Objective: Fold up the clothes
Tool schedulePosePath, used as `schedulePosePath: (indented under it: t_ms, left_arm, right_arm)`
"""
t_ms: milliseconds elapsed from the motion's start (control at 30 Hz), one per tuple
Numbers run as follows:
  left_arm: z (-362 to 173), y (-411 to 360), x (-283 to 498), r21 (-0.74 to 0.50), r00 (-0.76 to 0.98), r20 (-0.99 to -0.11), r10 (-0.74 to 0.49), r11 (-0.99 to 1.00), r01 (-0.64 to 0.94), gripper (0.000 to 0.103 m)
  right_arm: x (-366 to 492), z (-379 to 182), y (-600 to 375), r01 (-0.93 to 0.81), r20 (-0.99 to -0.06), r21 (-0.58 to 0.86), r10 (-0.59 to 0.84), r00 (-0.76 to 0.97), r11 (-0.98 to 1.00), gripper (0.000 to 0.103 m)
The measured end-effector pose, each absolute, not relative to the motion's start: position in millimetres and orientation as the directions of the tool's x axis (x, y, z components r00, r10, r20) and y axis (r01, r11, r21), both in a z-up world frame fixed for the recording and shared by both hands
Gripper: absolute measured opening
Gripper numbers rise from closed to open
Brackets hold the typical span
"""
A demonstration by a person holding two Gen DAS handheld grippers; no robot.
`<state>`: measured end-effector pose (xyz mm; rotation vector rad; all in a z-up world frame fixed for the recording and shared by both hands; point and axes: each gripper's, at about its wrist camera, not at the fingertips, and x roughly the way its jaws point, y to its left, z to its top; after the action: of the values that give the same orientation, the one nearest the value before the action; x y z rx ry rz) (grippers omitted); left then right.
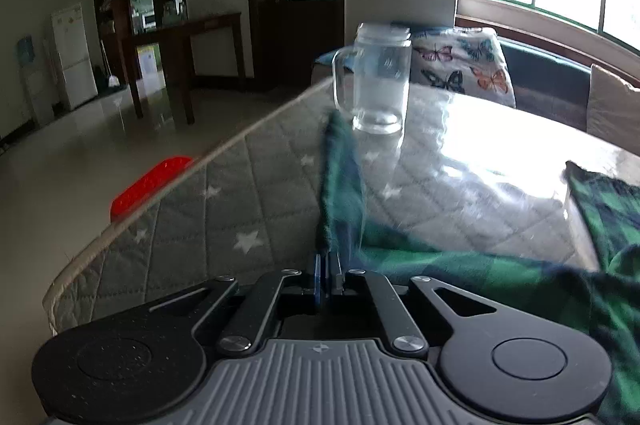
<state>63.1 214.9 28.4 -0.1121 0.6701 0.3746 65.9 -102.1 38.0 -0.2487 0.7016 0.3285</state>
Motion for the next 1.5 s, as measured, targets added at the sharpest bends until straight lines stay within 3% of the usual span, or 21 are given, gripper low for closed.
schedulePosePath:
  t_ms: [367,733,1000,1200,1267,1333,1500]
  left_arm:
    - [29.0,235.2,52.3,0.029,0.674,-0.642,0.366,0.890,-0.455,0.008]
    - [11.1,211.3,100.1,0.049,0.702,-0.665,0.254,0.953,-0.298,0.009]
    - [3.0,218.0,128.3,0.124,0.631,-0.695,0.343,0.923,-0.365,0.010]
    - [22.6,174.3,146.6,0.041,0.706,-0.685,0.181,0.977,-0.211,0.012]
    - [26.8,152.6,157.6,0.004,0.723,-0.683,0.102,0.991,-0.137,0.016]
    - [29.2,131.8,170.6,-0.020,0.727,-0.685,0.045,0.997,-0.081,0.028]
    - [29.6,81.2,203.9,-0.055,0.720,-0.690,-0.080,0.997,0.059,0.034]
  right_arm:
    - [67.7,40.1,-112.1,-0.375,-0.660,-0.109,0.215,0.720,0.920,0.057]
    - [80.7,41.3,-122.8,-0.343,-0.665,-0.083,0.204,0.719,0.936,0.057]
    - [95.7,42.7,-141.4,-0.302,-0.673,-0.057,0.186,0.716,0.952,0.057]
    - [126.5,43.9,-161.9,-0.252,-0.682,-0.013,0.175,0.710,0.968,0.056]
    - [139.3,43.3,-169.0,-0.232,-0.685,-0.002,0.168,0.709,0.973,0.056]
    - [152.8,41.9,-176.1,-0.213,-0.689,0.005,0.158,0.708,0.977,0.055]
    - [188.6,36.8,-193.5,-0.160,-0.698,0.032,0.136,0.703,0.987,0.055]
